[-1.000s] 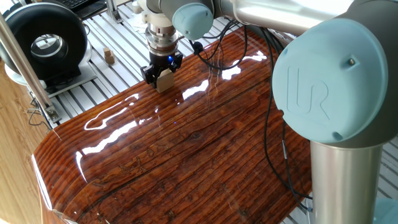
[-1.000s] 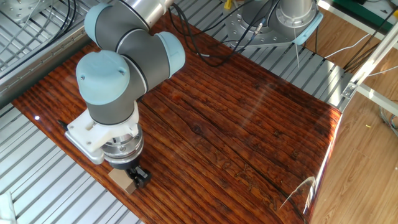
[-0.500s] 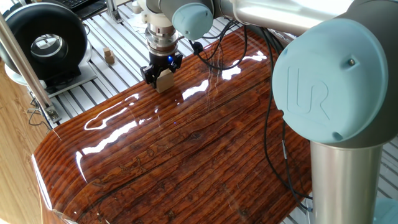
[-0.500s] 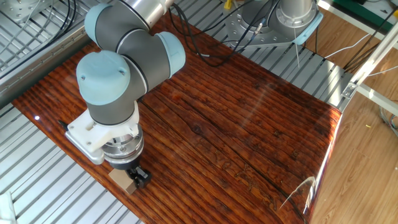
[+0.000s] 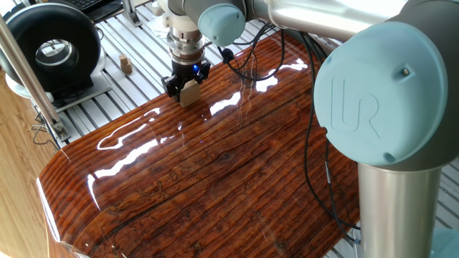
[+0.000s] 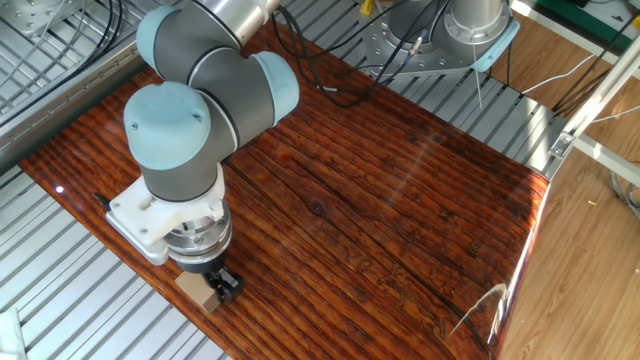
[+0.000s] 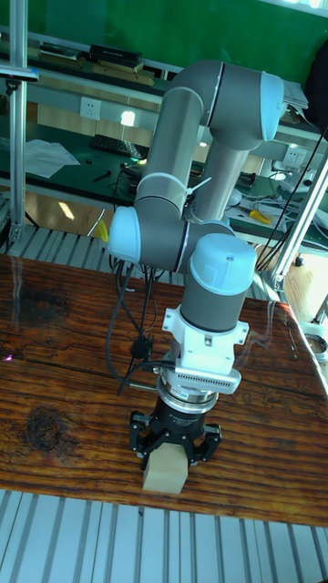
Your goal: Hold a small block with the gripper and sweep it from left to right on the table
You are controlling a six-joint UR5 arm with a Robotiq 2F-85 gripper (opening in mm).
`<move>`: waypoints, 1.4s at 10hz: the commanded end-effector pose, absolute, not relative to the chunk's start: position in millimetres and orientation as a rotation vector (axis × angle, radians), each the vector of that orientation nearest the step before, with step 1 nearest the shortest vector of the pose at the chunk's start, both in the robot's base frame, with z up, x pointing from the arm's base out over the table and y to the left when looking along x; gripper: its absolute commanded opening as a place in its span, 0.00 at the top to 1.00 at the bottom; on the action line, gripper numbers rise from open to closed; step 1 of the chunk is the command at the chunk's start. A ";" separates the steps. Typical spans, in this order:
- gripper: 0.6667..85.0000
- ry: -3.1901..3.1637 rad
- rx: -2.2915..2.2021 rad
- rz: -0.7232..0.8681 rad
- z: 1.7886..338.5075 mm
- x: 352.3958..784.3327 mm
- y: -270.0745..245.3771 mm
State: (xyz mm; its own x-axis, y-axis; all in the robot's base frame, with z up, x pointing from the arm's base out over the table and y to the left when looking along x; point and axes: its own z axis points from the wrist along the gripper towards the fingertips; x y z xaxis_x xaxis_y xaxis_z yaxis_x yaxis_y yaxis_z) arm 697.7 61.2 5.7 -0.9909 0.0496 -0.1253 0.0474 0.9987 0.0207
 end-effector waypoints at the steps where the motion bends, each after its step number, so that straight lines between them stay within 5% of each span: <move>1: 1.00 3.013 0.090 0.042 6.8 698.3 62.5; 14: 1.00 3.016 0.100 0.052 7.1 697.8 64.9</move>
State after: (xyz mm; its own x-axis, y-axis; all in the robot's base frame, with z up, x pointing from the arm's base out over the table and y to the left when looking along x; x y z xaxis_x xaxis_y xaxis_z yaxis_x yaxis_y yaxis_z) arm 697.1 63.2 5.9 -0.9909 0.0564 -0.1222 0.0537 0.9982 0.0251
